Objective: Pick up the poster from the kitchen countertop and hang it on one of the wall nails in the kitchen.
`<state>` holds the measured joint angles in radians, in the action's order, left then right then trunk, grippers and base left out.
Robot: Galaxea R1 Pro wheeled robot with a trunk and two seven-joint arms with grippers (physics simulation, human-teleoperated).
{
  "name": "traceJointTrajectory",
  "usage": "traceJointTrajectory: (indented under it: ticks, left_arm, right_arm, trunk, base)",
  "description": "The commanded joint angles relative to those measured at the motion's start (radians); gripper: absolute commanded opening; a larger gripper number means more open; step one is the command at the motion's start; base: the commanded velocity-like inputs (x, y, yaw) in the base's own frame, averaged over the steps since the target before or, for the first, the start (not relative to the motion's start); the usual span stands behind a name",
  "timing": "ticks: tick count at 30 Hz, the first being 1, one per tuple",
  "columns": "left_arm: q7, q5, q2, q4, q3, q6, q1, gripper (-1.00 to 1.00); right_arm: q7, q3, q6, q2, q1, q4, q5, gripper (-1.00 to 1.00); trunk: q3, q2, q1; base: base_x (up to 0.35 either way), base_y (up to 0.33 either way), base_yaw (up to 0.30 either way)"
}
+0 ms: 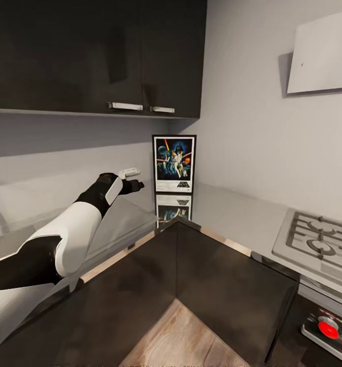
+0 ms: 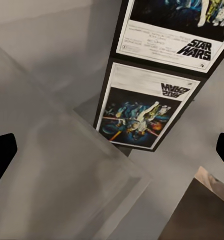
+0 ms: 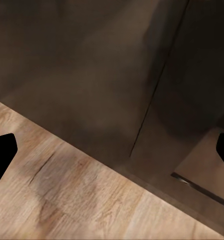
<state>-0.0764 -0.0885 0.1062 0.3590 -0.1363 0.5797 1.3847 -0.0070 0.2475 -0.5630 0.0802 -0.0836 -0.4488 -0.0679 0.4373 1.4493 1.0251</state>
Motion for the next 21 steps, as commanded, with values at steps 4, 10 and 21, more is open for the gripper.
traceJointTrajectory:
  ticks: [4,10,21]
  left_arm:
    - [-0.007,-0.010,0.001,-0.001,-0.003,0.005,0.001,1.00]
    - [-0.006,-0.010,0.001,-0.007,-0.004,0.003,0.001,1.00]
    - [-0.008,-0.010,0.007,-0.007,-0.004,0.003,0.001,1.00]
  right_arm:
    - [-0.001,0.004,-0.003,-0.001,-0.001,0.002,-0.008,1.00]
    - [-0.001,0.002,-0.003,-0.001,-0.001,0.023,-0.009,1.00]
    - [0.002,0.000,-0.002,0.001,-0.001,0.029,-0.010,1.00]
  trunk:
    - [0.008,0.001,0.000]
    - [0.018,0.001,0.000]
    - [0.036,0.001,0.000]
  base:
    - [0.000,0.000,0.000]
    - [0.000,0.000,0.000]
    - [0.000,0.000,0.000]
